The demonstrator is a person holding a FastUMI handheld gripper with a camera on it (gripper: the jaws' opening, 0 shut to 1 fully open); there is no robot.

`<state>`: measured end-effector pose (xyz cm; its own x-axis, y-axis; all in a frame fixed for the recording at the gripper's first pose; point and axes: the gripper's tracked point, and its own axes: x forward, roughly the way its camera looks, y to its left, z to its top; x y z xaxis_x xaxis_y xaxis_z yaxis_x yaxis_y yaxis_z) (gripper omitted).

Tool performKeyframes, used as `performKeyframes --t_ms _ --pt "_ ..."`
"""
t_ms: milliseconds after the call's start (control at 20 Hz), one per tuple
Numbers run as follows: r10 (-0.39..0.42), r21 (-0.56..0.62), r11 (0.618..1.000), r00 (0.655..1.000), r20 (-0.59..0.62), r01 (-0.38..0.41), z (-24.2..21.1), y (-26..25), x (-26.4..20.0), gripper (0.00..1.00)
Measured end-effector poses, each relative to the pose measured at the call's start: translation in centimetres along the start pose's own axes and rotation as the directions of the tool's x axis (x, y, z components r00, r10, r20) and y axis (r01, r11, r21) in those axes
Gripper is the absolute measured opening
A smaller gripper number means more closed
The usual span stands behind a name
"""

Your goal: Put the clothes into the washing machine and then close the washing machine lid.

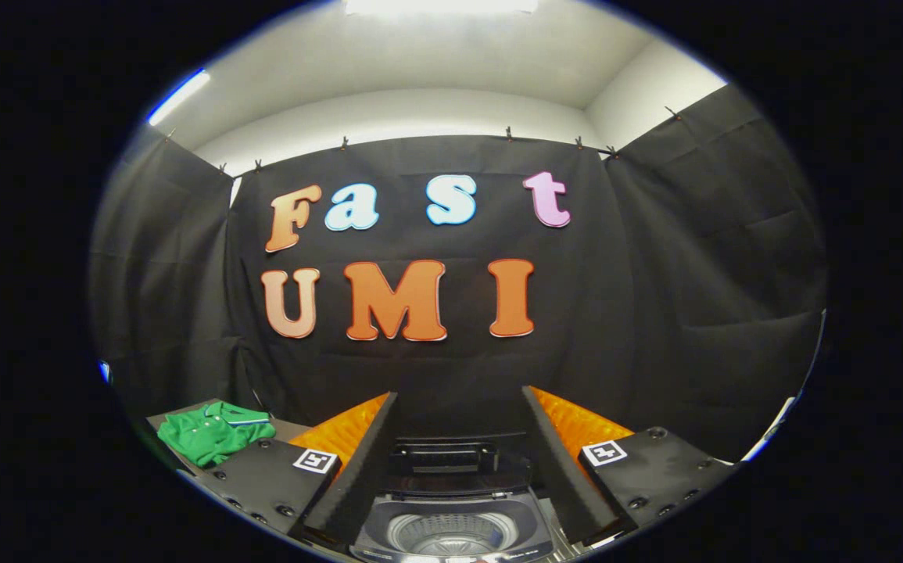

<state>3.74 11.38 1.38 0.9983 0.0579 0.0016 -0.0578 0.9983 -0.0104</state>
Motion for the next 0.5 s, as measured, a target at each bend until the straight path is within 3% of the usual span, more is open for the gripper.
performKeyframes --t_ms 250,500 --pt "0.124 -0.011 0.992 0.992 0.008 -0.124 1.3 10.4 3.0 0.98" --pt "0.275 0.097 0.958 0.961 -0.024 -0.271 0.4 22.3 5.0 0.98"
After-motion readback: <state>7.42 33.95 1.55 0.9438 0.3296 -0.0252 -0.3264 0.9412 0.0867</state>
